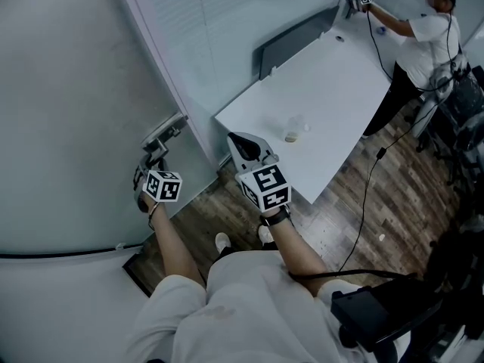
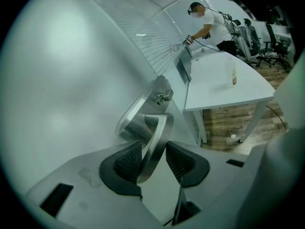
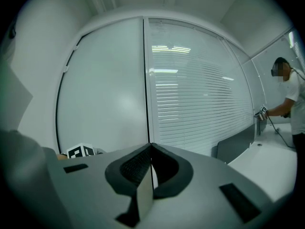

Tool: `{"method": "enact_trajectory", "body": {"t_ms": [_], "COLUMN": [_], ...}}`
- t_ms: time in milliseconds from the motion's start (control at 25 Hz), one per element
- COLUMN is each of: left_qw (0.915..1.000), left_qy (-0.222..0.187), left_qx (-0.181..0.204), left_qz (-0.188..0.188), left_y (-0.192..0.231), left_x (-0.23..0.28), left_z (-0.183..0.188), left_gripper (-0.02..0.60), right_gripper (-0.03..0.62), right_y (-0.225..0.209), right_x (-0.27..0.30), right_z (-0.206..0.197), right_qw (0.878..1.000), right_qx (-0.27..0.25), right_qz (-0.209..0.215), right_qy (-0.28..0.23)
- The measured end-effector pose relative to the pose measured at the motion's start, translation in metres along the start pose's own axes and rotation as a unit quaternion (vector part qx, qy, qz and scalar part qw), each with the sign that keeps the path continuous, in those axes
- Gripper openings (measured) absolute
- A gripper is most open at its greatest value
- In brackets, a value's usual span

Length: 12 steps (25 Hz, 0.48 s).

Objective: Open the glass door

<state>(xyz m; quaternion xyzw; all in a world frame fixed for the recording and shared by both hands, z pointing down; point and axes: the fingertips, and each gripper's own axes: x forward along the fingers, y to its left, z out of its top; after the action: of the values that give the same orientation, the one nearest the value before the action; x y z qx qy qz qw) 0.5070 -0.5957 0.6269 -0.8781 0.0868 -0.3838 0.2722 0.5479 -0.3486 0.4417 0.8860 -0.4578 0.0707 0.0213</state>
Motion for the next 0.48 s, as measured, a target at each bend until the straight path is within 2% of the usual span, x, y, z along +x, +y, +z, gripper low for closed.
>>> {"method": "enact_trajectory", "body": {"t_ms": [160,360,480], "left_qw": [0.9998,0.9995,0.9987], "left_qy": [0.018,0.027,0.038], "left_qx": [-0.005,-0.006,0.002], "left_qz": [0.008,0.013,0.034], "left_y": [0.004,-0.019,-0.020], "left_x": [-0.008,-0.015,-0.021], "left_z": [-0.006,-0.003,-0.004], "left_gripper": [0.136,0.144,0.146], "right_gripper": [0.003,0.003,0.003], "right_y": [0.001,-0.012,-0.016], "right_x": [0.002,-0.019,-0.023], "right_z": [0.007,0.004,0.004], "right_qw": [1.000,0.999,0.999], "right_qx": [0.000,-0.001,0.002], "right_qz": [0.021,0.030,0.048], "right_qy": [-0.009,-0.011,-0.013]}}
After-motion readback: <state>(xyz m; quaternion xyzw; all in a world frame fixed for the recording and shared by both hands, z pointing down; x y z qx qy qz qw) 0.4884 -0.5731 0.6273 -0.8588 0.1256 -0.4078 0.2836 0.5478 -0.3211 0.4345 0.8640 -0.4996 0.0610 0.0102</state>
